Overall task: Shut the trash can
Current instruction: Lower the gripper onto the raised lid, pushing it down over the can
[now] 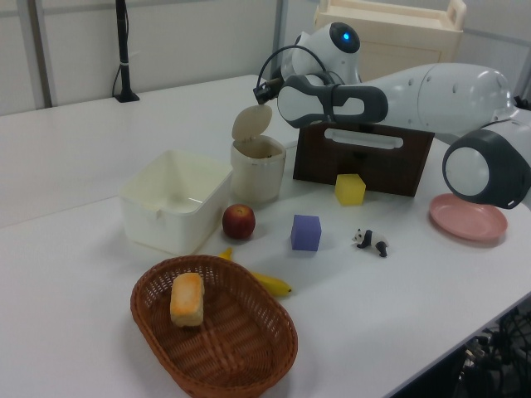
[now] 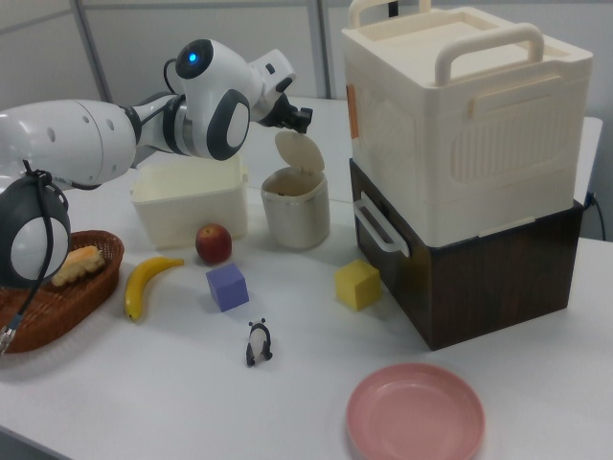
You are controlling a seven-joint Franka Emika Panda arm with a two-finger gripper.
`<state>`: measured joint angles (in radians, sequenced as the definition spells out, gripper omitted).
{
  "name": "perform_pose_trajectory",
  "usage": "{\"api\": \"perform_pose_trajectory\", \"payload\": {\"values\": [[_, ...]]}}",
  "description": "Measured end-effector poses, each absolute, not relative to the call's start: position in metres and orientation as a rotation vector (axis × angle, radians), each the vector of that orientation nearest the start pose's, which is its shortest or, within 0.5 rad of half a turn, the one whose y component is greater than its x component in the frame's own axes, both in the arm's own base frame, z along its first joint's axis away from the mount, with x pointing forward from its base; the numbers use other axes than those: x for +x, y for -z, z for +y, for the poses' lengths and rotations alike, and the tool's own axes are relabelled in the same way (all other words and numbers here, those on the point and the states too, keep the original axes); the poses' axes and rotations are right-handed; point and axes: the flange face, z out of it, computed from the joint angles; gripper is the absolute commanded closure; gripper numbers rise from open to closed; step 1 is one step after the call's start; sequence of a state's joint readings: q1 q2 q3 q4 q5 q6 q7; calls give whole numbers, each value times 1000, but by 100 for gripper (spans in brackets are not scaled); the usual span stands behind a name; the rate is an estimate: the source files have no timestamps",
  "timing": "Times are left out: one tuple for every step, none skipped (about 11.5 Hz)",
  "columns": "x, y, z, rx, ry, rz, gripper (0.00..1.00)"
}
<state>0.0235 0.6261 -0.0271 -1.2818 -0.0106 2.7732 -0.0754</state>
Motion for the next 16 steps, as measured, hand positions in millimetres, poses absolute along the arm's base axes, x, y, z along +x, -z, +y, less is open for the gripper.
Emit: {"api": "perform_pose_trajectory", "payload": {"values": [[781, -487, 4, -2904, 1336, -142, 97], [781, -484, 4, -2912, 1331, -151, 97], [781, -480, 4, -2920, 1326, -160, 97], [782, -477, 4, -2926, 1320, -165, 97], [782, -472, 4, -2933, 1309, -169, 97], [782, -470, 4, -2936, 1305, -172, 97], [782, -470, 5, -2937, 1305, -172, 97], [782, -469, 5, -2938, 1300, -174, 97], [781, -467, 5, -2945, 1295, -183, 97], [780, -466, 6, -2952, 1295, -196, 97], [779, -466, 7, -2954, 1291, -200, 97], [777, -465, 9, -2955, 1281, -204, 97], [773, -465, 11, -2956, 1270, -207, 97], [769, -466, 13, -2957, 1260, -213, 97], [765, -468, 16, -2956, 1251, -219, 97], [761, -470, 18, -2955, 1247, -223, 97]]}}
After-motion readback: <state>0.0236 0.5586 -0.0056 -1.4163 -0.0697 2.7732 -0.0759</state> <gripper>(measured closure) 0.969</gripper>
